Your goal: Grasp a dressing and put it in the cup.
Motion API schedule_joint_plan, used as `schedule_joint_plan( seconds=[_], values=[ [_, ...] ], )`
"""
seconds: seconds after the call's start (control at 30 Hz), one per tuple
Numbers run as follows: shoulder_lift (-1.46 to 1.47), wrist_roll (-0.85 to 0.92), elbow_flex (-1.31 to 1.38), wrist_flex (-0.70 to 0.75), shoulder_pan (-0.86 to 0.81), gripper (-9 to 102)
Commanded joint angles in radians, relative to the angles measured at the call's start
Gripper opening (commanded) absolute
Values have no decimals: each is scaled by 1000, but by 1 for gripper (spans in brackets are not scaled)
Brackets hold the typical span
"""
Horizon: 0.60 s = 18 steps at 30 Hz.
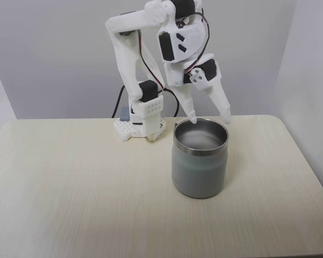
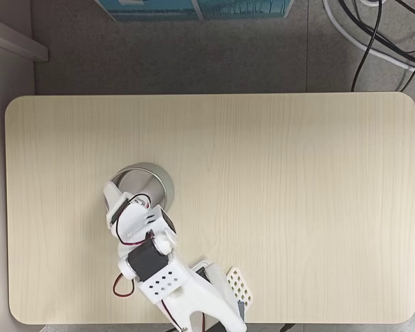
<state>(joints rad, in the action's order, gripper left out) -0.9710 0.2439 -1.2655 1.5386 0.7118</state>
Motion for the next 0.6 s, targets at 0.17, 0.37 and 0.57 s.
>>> schedule_joint_plan(
  seconds=[0.17,0.37,0.57],
  values=[
    [46,-3,-9,17,2,28],
    [66,8,-37,44,3,28],
    [64,6,-29,49,20,28]
  ],
)
